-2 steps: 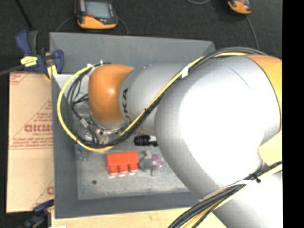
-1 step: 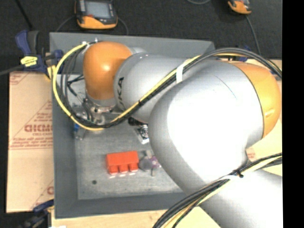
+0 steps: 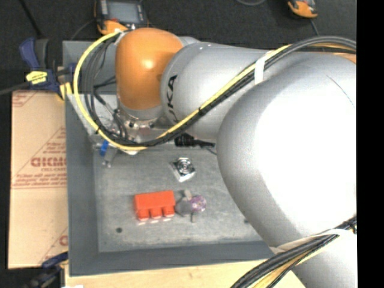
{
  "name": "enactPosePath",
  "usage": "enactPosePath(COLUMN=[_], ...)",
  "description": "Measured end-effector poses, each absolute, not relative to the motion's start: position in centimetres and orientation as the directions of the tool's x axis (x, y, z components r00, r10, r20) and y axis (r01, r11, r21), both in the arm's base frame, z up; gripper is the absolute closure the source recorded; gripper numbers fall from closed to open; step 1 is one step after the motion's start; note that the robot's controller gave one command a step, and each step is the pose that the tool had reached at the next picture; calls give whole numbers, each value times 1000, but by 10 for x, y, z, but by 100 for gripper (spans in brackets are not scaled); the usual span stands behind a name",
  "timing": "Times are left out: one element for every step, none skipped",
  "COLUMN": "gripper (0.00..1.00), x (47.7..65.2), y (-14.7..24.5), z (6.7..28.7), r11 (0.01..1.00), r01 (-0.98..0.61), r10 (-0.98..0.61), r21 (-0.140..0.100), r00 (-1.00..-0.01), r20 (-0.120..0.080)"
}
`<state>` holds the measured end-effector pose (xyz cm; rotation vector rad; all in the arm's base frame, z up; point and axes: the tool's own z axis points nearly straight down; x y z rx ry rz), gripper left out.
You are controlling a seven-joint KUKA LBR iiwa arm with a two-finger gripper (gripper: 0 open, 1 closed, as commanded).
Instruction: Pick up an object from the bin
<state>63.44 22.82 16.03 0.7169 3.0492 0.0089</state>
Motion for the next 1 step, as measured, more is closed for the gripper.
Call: enactPosePath(gripper=[100], x=[657], y=[224], z=[180], r11=[884], r01=[468], r10=[468], r21=[5], r00=[-884], r20=[-5])
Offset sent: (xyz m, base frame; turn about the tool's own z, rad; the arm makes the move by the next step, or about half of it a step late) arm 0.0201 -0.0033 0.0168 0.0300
